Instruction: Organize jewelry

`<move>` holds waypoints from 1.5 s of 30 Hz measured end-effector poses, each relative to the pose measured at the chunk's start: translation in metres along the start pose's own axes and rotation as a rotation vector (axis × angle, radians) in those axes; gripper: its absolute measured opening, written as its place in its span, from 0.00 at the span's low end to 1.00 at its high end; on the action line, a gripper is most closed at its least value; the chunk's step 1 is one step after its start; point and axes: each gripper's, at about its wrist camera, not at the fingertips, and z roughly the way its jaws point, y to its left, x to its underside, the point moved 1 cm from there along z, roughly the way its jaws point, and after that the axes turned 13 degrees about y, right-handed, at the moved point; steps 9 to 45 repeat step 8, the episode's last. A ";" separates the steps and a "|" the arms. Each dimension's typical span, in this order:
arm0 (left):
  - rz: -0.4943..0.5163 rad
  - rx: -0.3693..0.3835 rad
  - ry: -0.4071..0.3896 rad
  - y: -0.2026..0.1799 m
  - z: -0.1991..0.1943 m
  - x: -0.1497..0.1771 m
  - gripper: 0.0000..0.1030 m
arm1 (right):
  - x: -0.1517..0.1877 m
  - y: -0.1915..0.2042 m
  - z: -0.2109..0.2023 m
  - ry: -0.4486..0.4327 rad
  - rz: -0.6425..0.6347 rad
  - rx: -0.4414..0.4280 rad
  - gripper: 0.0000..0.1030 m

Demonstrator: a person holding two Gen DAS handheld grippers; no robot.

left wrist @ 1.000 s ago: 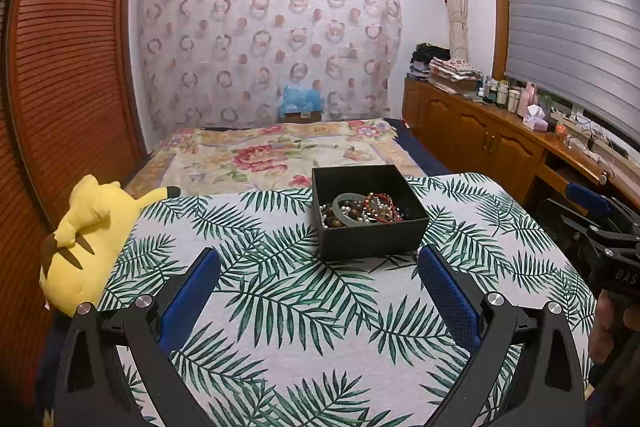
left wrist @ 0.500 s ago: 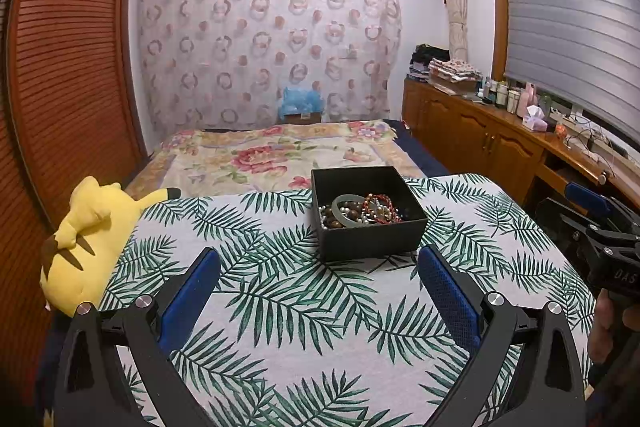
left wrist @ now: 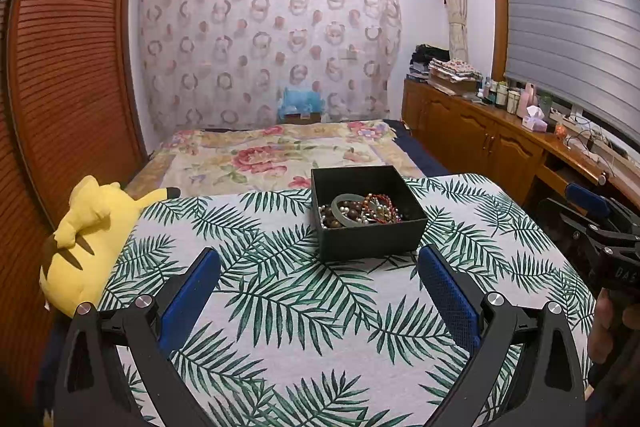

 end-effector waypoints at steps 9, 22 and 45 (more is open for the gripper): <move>-0.002 0.004 -0.002 0.000 0.000 0.000 0.93 | 0.000 0.000 0.000 -0.001 0.001 -0.001 0.98; -0.002 0.004 -0.002 0.000 0.000 0.000 0.93 | 0.000 0.000 0.000 -0.001 0.001 -0.001 0.98; -0.002 0.004 -0.002 0.000 0.000 0.000 0.93 | 0.000 0.000 0.000 -0.001 0.001 -0.001 0.98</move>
